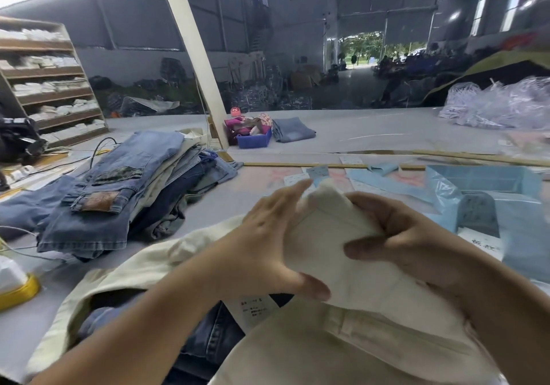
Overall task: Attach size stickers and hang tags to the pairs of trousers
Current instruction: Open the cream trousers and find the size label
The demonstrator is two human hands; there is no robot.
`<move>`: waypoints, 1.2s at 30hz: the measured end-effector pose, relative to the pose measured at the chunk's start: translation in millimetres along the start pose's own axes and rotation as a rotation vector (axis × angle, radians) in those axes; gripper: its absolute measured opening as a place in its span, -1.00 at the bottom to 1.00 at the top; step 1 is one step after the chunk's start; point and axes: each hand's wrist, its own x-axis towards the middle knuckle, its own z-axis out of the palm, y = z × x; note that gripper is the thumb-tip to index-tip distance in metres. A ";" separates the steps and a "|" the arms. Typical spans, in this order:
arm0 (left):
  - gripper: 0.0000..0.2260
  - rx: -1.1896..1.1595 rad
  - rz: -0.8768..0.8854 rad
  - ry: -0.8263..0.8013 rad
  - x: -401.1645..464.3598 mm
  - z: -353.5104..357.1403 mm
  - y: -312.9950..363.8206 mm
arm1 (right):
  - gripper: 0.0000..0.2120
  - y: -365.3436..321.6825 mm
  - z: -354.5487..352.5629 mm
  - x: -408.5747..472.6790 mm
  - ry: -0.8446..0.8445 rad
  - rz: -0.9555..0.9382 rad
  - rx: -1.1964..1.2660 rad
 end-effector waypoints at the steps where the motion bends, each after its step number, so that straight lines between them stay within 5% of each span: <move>1: 0.03 0.049 0.073 0.070 4.8 5.9 5.1 | -0.51 -2.4 3.2 0.2 0.005 0.016 -0.034; 5: -0.52 0.199 0.126 0.351 15.2 11.7 4.0 | -0.36 -12.5 5.3 -9.3 -0.044 0.091 -0.430; 9: -0.73 -0.030 -0.007 0.432 8.2 5.7 -21.1 | -0.27 -19.1 -10.6 -31.9 -0.006 0.291 -0.645; 17: -0.76 0.002 -0.211 0.539 1.0 -3.5 -27.5 | -0.69 -13.5 -22.4 -46.7 0.196 0.201 -0.640; 19: -0.72 0.206 -0.174 0.537 -0.7 -4.6 -23.3 | -0.76 -7.5 -19.7 -43.8 0.300 0.108 -0.582; 22: -0.38 0.500 -0.029 0.477 -2.5 -0.9 -10.4 | -0.82 -0.7 -10.8 -37.5 0.415 -0.009 -0.355; 27: -0.17 0.466 0.209 0.314 4.2 15.8 22.9 | -0.82 -4.8 9.3 -26.5 0.555 -0.160 -0.082; 29: -0.24 0.464 0.141 0.346 12.9 19.3 29.5 | -0.79 -8.5 17.9 -23.0 0.569 -0.203 0.041; 32: -0.62 0.454 0.073 0.459 24.7 16.4 28.8 | -0.69 -8.8 27.1 -22.6 0.517 -0.205 0.115; 36: -0.84 0.049 -0.106 0.507 28.5 5.4 17.5 | -0.46 5.4 37.8 -34.7 0.252 -0.009 -0.020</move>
